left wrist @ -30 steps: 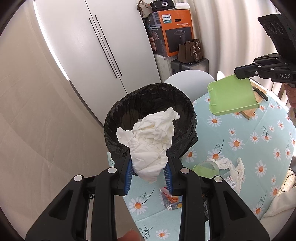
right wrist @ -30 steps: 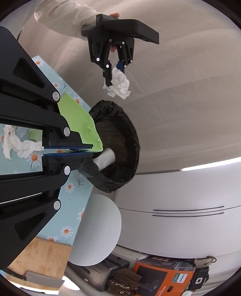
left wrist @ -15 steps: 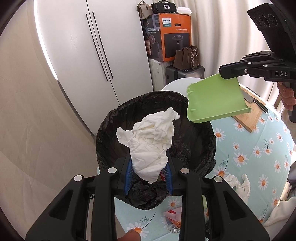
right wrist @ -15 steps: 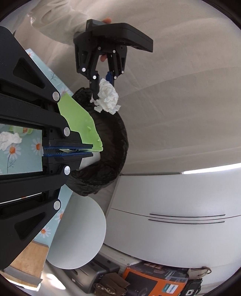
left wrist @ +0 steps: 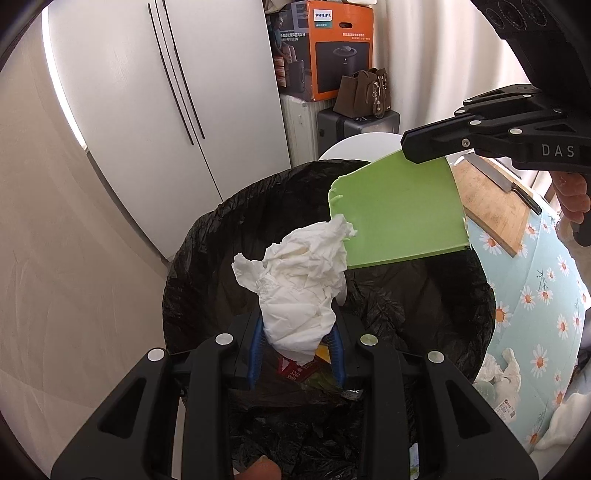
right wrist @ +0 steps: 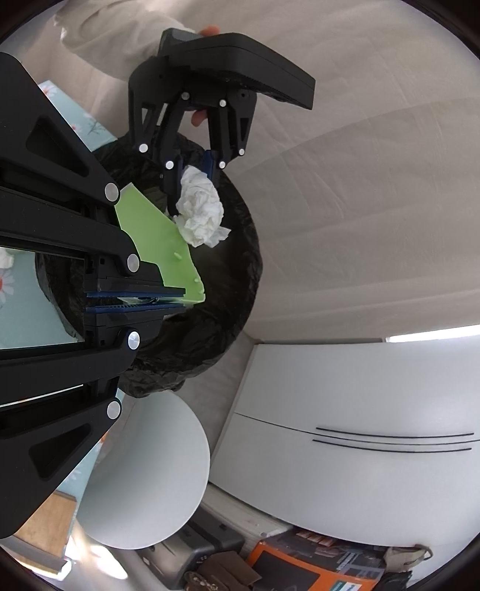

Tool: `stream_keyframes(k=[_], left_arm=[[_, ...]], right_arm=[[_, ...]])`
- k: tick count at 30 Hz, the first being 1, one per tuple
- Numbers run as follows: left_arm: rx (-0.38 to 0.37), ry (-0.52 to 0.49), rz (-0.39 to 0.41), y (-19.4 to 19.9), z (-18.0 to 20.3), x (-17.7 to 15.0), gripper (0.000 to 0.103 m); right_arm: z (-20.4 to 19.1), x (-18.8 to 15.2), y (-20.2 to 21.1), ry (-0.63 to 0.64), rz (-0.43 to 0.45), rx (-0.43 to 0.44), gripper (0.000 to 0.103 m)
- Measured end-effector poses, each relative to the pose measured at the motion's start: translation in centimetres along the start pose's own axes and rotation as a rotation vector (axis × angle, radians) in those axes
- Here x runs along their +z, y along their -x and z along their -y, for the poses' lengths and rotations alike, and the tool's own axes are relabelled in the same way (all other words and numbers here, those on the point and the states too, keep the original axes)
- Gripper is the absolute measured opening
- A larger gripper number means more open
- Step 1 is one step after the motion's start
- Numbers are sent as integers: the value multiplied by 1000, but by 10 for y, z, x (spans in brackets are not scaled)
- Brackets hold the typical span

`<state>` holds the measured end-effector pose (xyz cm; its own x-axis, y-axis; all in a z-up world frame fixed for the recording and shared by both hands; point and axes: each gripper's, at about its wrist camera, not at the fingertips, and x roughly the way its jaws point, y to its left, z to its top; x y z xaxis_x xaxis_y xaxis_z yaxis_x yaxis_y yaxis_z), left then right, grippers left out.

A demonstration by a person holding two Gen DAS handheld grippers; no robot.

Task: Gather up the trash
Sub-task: 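Open the left tool to drop the tissue while the right tool drops the green lid into the bin, then move both open tools back over the remaining trash on the table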

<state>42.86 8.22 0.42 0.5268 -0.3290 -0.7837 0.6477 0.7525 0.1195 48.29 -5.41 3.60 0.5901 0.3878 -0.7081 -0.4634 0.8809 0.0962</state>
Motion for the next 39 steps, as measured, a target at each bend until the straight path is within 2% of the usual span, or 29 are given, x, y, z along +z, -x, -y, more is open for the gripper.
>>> stream_keyframes(k=[7, 12, 13, 15, 16, 18, 20, 21, 22, 24, 28, 30, 32, 39], left_arm=[[19, -39, -62, -28, -1, 7, 30], [30, -21, -103, -38, -4, 10, 30], [37, -15, -114, -41, -6, 12, 34], [38, -1, -145, -46, -8, 11, 61], [37, 7, -148, -46, -10, 12, 79], [24, 37, -106, -34, -14, 11, 85], [16, 52, -75, -25, -15, 10, 92], [29, 51, -65, -21, -15, 9, 93], [43, 49, -55, -15, -14, 6, 93], [53, 51, -38, -7, -13, 4, 95], [72, 56, 2, 14, -8, -3, 97], [91, 60, 13, 21, -5, -3, 97], [106, 68, 19, 30, -1, -6, 97], [156, 102, 28, 55, 15, -22, 97]], right_arm=[[9, -3, -31, -15, -48, -14, 3], [12, -3, -48, -20, -71, -20, 3], [13, -3, -49, -24, -70, -18, 5], [13, -5, -51, -18, -65, -30, 6], [12, -4, -53, -7, -67, -43, 7], [9, -6, -53, 12, -64, -60, 27], [7, -7, -45, 20, -46, -58, 40], [6, -8, -41, 20, -35, -55, 46], [5, -8, -36, 22, -25, -55, 48], [3, -9, -26, 34, -9, -63, 59], [0, -14, -7, 37, 18, -67, 68], [-2, -18, 3, 36, 35, -73, 81], [-4, -23, 13, 35, 56, -80, 85], [-17, -41, 36, 45, 70, -72, 87]])
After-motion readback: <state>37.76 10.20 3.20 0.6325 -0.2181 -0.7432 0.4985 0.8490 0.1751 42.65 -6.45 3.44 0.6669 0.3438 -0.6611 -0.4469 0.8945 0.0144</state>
